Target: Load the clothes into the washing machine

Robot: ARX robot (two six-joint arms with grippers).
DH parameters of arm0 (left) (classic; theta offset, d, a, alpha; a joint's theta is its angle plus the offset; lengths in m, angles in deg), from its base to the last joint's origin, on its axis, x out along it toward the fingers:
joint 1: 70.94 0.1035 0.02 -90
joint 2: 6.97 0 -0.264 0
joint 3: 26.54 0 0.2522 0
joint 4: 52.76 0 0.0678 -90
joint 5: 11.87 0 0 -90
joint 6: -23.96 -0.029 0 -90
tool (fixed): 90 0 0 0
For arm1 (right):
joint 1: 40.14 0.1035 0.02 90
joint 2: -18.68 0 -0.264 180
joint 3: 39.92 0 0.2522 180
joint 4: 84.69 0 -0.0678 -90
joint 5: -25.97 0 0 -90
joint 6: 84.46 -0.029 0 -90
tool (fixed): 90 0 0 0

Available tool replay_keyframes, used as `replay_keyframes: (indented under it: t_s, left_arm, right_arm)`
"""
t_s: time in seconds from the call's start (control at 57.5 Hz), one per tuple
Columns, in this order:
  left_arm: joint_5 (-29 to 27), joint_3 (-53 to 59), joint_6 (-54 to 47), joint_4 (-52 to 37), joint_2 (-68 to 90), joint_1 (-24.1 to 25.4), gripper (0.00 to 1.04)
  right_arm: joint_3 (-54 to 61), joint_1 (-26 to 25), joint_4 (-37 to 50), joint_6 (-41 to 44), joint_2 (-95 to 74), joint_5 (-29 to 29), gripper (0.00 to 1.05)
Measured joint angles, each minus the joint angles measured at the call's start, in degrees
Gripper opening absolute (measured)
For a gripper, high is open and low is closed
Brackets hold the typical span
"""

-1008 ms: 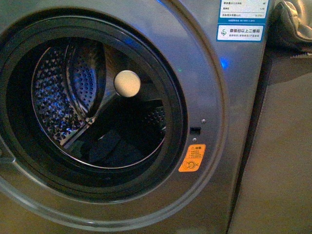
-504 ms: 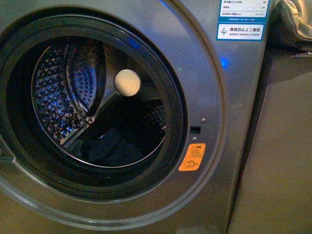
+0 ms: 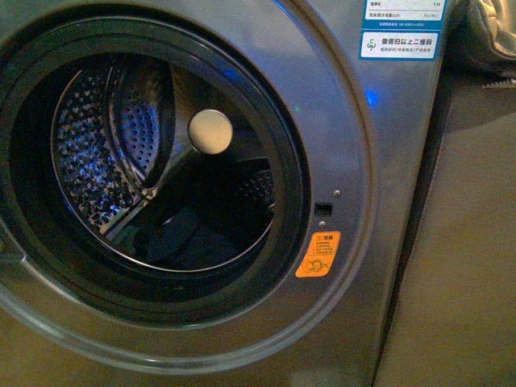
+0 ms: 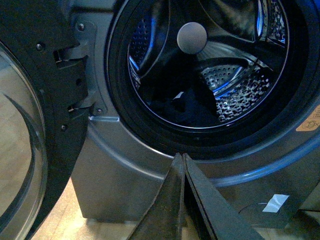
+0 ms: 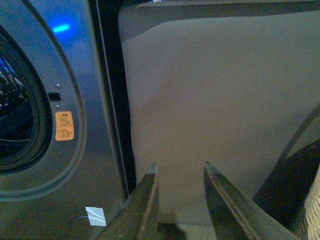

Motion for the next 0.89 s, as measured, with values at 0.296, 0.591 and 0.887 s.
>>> replay_keyframes:
  t_s: [0.296, 0.591, 0.887]
  left_arm:
    - [0.0, 0.0, 0.02, 0.0, 0.0, 0.0, 0.4]
    - [0.0, 0.0, 0.02, 0.0, 0.0, 0.0, 0.92]
    - [0.0, 0.0, -0.11, 0.0, -0.02, 0.0, 0.98]
  right_arm:
    - [0.0, 0.0, 0.0, 0.0, 0.0, 0.0, 0.89]
    - [0.0, 0.0, 0.0, -0.02, 0.0, 0.0, 0.97]
    - [0.0, 0.0, 0.0, -0.02, 0.0, -0.02, 0.97]
